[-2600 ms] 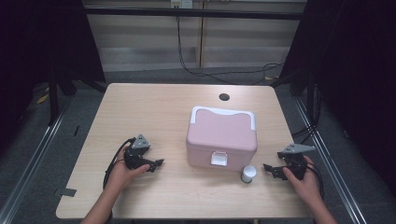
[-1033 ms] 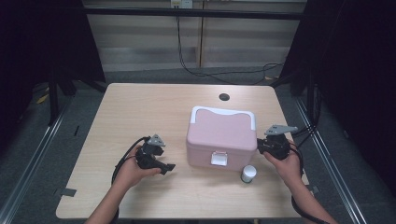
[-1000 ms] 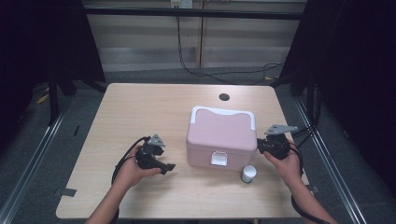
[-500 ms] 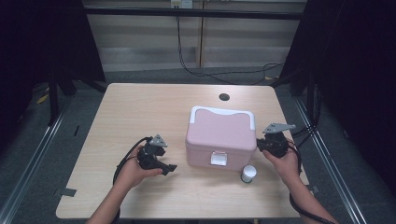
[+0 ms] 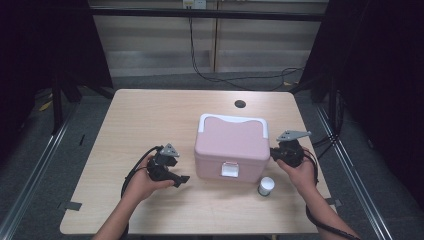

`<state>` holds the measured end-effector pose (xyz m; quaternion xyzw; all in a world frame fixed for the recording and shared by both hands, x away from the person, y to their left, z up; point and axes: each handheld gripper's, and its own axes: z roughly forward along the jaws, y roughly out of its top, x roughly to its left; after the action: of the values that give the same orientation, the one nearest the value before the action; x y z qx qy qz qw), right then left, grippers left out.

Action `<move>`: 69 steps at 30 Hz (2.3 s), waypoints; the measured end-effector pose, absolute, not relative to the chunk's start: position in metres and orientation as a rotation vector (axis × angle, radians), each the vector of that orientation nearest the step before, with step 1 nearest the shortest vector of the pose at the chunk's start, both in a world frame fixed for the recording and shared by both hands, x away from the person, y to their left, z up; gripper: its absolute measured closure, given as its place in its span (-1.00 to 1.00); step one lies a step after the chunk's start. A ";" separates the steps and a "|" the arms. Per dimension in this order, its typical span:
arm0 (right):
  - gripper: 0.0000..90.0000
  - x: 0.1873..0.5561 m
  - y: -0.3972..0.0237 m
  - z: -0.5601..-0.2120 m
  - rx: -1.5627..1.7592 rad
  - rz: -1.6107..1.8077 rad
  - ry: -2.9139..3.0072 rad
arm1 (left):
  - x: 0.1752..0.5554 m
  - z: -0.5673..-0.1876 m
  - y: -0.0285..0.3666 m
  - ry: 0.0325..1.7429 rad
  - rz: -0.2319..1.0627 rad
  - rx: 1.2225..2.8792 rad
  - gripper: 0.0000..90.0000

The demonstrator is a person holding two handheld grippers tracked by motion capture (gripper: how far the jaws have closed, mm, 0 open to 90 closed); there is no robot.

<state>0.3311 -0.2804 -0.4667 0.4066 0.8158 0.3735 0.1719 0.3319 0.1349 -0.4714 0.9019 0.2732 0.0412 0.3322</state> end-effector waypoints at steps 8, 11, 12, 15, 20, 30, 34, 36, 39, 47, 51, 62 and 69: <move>0.99 0.334 -0.274 -0.467 1.161 1.078 2.317 | 0.333 -0.469 0.133 0.702 0.125 2.344 -0.50; 0.99 0.335 -0.273 -0.468 1.159 1.085 2.319 | 0.333 -0.469 0.132 0.703 0.127 2.336 -0.50; 0.99 0.336 -0.271 -0.468 1.157 1.090 2.319 | 0.334 -0.468 0.131 0.707 0.132 2.328 -0.50; 0.99 0.337 -0.268 -0.468 1.163 1.097 2.323 | 0.336 -0.468 0.130 0.707 0.126 2.328 -0.49; 0.99 0.340 -0.264 -0.468 1.149 1.102 2.333 | 0.335 -0.468 0.129 0.698 0.127 2.335 -0.47; 0.98 0.343 -0.251 -0.466 1.120 1.107 2.358 | 0.332 -0.466 0.128 0.672 0.124 2.348 -0.38; 0.98 0.345 -0.247 -0.467 1.116 1.114 2.365 | 0.331 -0.466 0.130 0.658 0.122 2.376 -0.34; 0.98 0.346 -0.245 -0.466 1.110 1.112 2.374 | 0.331 -0.466 0.130 0.660 0.125 2.379 -0.33; 0.98 0.348 -0.241 -0.466 1.093 1.108 2.385 | 0.330 -0.466 0.131 0.659 0.120 2.375 -0.32; 0.98 0.351 -0.233 -0.464 1.083 1.102 2.403 | 0.327 -0.464 0.134 0.658 0.126 2.380 -0.30; 0.98 0.352 -0.231 -0.464 1.075 1.104 2.407 | 0.325 -0.462 0.137 0.659 0.132 2.385 -0.30; 0.98 0.354 -0.222 -0.462 1.054 1.083 2.437 | 0.321 -0.460 0.144 0.674 0.142 2.393 -0.25; 0.98 0.354 -0.217 -0.464 1.050 1.075 2.460 | 0.320 -0.458 0.148 0.684 0.147 2.389 -0.24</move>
<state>0.3540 -0.2168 -0.4642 0.3613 0.8462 0.3699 0.1290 0.3203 0.1476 -0.4584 0.9092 0.2602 0.0559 0.3202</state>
